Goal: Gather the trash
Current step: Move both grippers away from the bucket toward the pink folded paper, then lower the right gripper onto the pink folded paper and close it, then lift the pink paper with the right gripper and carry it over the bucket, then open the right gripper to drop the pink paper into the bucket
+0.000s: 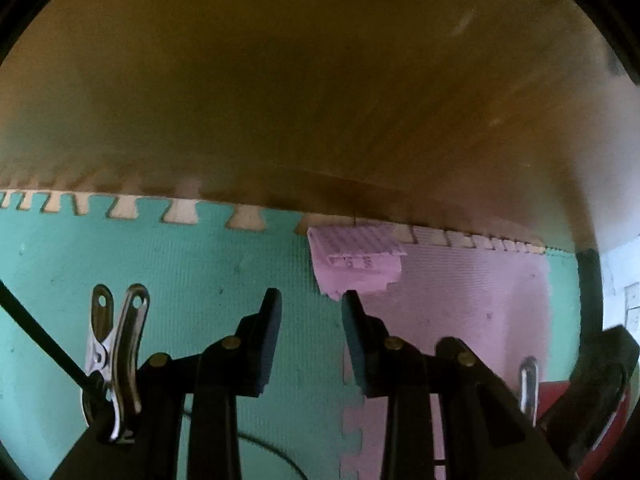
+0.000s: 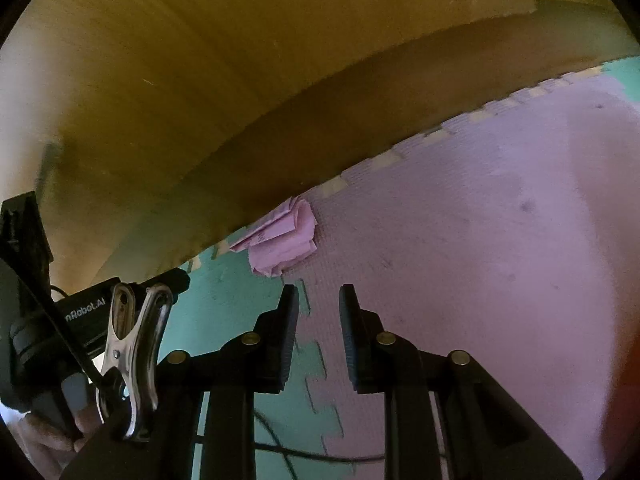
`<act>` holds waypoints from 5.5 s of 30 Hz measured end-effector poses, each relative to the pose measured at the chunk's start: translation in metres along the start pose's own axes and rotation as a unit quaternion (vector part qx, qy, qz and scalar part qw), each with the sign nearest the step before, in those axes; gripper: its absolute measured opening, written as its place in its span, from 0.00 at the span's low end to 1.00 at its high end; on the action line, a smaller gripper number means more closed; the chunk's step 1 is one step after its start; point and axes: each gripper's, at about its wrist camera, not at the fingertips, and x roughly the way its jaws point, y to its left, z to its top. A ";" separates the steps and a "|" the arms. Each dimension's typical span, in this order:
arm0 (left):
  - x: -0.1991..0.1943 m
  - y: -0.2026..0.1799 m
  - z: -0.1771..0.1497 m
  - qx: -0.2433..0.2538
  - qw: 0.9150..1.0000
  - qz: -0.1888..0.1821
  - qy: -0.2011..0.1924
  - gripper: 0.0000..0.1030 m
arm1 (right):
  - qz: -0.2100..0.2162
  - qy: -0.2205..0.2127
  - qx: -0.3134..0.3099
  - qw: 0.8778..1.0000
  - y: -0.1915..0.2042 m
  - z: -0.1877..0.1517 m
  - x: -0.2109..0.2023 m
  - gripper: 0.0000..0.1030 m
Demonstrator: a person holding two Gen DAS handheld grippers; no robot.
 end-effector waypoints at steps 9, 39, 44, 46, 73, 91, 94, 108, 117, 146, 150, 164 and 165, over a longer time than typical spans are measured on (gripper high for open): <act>0.035 0.007 0.003 -0.023 0.999 -0.039 -0.005 0.31 | 0.018 0.004 0.015 1.000 -0.009 0.015 0.056 0.21; 0.041 0.024 -0.015 -0.020 0.995 -0.100 -0.008 0.33 | 0.048 0.004 0.050 0.998 -0.022 0.020 0.067 0.02; 0.033 0.023 -0.020 -0.027 0.991 -0.130 0.001 0.39 | 0.012 0.024 -0.001 1.000 -0.023 0.017 0.057 0.02; 0.031 0.021 -0.022 -0.032 0.989 -0.142 0.007 0.40 | 0.008 0.037 -0.021 0.999 -0.023 0.012 0.054 0.02; 0.037 -0.011 -0.053 -0.034 0.978 -0.194 0.068 0.23 | 0.011 0.033 -0.050 0.998 -0.040 -0.023 0.023 0.02; -0.127 -0.047 -0.041 -0.013 0.972 -0.236 0.004 0.22 | 0.019 -0.040 -0.052 0.998 0.031 -0.022 -0.119 0.02; -0.159 -0.058 -0.045 -0.004 0.969 -0.248 -0.007 0.22 | 0.019 -0.059 -0.054 0.997 0.045 -0.025 -0.148 0.02; -0.288 -0.126 -0.086 0.063 0.951 -0.300 -0.034 0.22 | -0.005 -0.144 -0.055 0.988 0.083 -0.057 -0.300 0.02; -0.323 -0.217 -0.137 0.134 0.931 -0.340 -0.007 0.22 | -0.056 -0.185 -0.021 0.981 0.041 -0.079 -0.389 0.02; -0.222 -0.321 -0.195 0.182 0.943 -0.267 0.085 0.25 | -0.160 -0.165 0.143 0.963 -0.110 -0.105 -0.421 0.04; -0.224 -0.317 -0.192 0.185 0.951 -0.232 0.084 0.29 | -0.175 -0.174 0.170 0.954 -0.120 -0.106 -0.431 0.15; -0.283 -0.328 -0.199 0.279 0.947 -0.154 0.042 0.39 | -0.152 -0.202 0.188 0.949 -0.099 -0.119 -0.473 0.32; -0.288 -0.328 -0.198 0.284 0.946 -0.150 0.039 0.39 | -0.156 -0.199 0.187 0.949 -0.097 -0.120 -0.474 0.32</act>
